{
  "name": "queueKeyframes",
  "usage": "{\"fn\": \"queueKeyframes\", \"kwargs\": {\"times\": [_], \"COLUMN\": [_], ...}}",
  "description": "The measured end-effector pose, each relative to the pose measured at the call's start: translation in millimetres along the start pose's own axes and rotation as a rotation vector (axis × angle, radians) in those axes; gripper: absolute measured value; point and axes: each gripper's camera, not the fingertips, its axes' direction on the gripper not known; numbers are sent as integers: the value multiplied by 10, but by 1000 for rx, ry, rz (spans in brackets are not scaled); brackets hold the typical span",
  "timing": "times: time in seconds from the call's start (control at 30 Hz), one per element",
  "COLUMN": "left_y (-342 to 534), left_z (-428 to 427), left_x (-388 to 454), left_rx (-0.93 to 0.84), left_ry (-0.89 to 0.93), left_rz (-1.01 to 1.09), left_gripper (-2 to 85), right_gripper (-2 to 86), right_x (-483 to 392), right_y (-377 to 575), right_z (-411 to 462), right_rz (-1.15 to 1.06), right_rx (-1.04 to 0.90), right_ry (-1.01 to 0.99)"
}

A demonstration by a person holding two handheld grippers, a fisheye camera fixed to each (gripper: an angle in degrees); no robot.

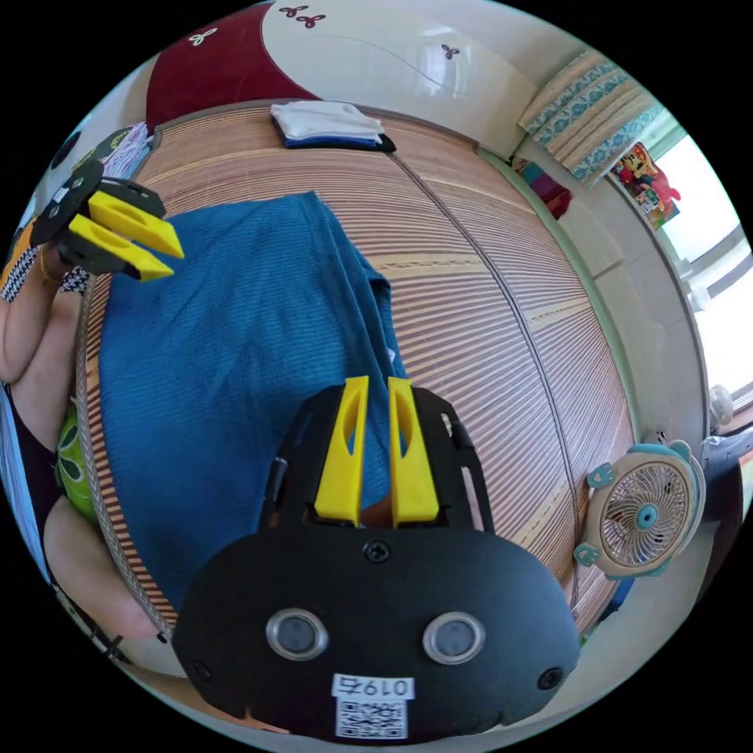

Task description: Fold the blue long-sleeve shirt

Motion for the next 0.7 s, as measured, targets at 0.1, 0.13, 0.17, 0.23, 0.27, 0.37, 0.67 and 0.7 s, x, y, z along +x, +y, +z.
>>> {"fn": "queueKeyframes", "kwargs": {"times": [0.1,0.13,0.17,0.23,0.27,0.37,0.67,0.7], "left_y": [-88,-126,-168,-233,-279,-408,-1222,-1310], "left_z": [98,129,160,217,262,364,631,662], "left_x": [88,114,142,179,199,272,383,389], "left_rx": [39,55,63,64,62,72,135,130], "left_ry": [120,157,166,159,165,195,121,109], "left_rz": [-36,-49,-57,-68,-78,-93,-4,35], "left_gripper": [8,9,9,11,12,18,71,71], "right_gripper": [51,51,51,49,47,13,-9,-9], "right_x": [-95,-125,-145,-140,-127,-106,2,3], "right_y": [-278,-376,-458,-554,-604,-703,-782,-779], "right_z": [376,521,654,827,946,1222,1586,1595], "right_rz": [-22,-22,-24,-19,-16,-19,9,7], "right_rx": [-28,-43,-55,-61,-70,-97,-57,-51], "right_ry": [-29,-24,-18,-25,-37,-81,-112,-110]}}
